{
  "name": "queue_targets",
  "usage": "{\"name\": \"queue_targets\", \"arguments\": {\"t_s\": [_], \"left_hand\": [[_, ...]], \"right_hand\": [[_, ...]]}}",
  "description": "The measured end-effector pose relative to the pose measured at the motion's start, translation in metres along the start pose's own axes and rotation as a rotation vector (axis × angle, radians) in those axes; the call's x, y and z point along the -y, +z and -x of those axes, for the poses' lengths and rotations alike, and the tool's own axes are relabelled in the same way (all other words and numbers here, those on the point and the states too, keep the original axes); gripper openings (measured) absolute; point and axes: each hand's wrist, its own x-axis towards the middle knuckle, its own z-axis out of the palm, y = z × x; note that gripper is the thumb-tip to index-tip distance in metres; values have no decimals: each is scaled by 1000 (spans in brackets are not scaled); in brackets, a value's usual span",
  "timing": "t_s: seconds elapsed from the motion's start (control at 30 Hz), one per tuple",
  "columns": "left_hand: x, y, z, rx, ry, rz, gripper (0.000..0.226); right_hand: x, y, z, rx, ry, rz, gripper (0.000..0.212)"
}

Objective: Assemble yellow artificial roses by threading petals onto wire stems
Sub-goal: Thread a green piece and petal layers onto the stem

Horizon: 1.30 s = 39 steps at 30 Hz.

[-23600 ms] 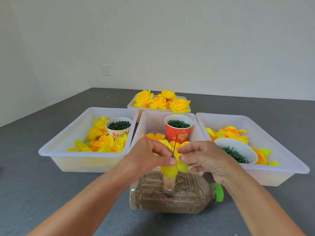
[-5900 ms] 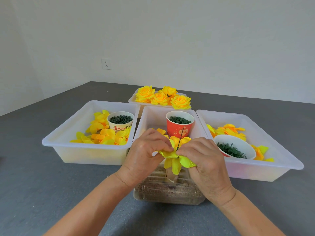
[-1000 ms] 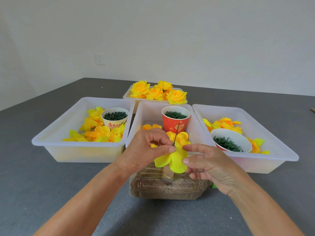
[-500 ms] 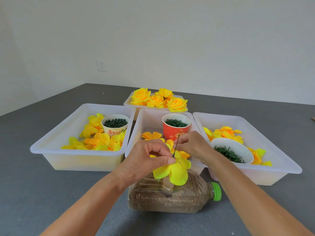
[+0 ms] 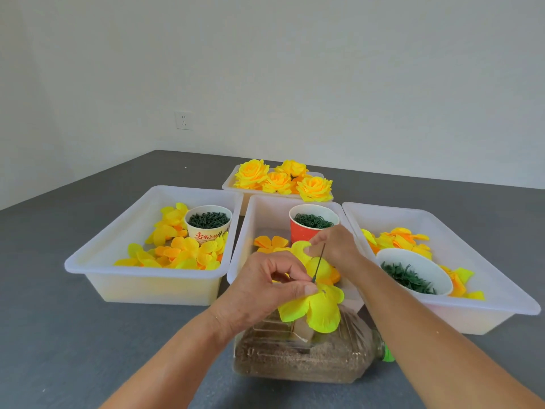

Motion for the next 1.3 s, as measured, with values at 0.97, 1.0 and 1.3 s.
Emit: {"name": "queue_targets", "arguments": {"t_s": [0.97, 1.0, 1.3], "left_hand": [[-4, 3, 0, -12, -54, 54, 8], [-4, 3, 0, -15, -56, 44, 11], [-6, 4, 1, -41, -82, 32, 15]], "right_hand": [[8, -28, 58, -175, 38, -698, 8], [8, -28, 60, -159, 38, -710, 5], [16, -36, 85, -97, -33, -822, 5]]}}
